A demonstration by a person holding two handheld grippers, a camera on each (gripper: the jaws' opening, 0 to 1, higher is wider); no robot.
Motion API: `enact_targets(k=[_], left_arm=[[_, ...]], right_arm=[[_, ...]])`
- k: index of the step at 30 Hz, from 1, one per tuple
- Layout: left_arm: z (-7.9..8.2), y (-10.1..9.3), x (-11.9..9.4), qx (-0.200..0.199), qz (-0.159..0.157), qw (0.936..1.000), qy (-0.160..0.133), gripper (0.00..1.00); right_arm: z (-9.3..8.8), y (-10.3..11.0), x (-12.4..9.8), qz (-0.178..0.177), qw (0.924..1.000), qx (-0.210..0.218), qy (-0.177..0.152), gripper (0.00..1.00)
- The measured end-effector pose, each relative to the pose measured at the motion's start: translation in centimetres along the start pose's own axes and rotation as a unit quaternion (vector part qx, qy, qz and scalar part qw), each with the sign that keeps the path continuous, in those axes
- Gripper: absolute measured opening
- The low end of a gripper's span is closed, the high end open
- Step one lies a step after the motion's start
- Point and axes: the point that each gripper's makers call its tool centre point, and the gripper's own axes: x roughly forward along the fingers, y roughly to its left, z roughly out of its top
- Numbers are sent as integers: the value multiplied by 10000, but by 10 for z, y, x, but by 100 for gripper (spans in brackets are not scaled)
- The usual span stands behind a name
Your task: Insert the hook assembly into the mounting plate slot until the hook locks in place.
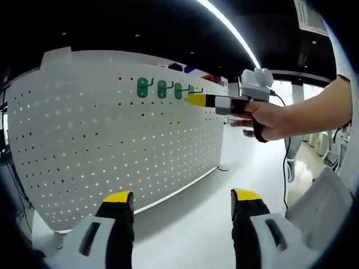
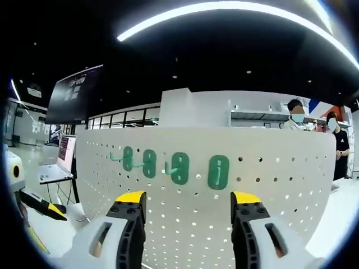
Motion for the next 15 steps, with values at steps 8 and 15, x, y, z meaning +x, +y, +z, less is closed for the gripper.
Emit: enact_targets(k=[8,15], left_arm=[[2,1,0,-7,15,10000,-18,73],[5,4,-3,-57,48,9999,-83,73]], right_arm=[[-2,0,-3,35,10000,-5,32,59],[-3,6,-13,199,9998,31,33,60]])
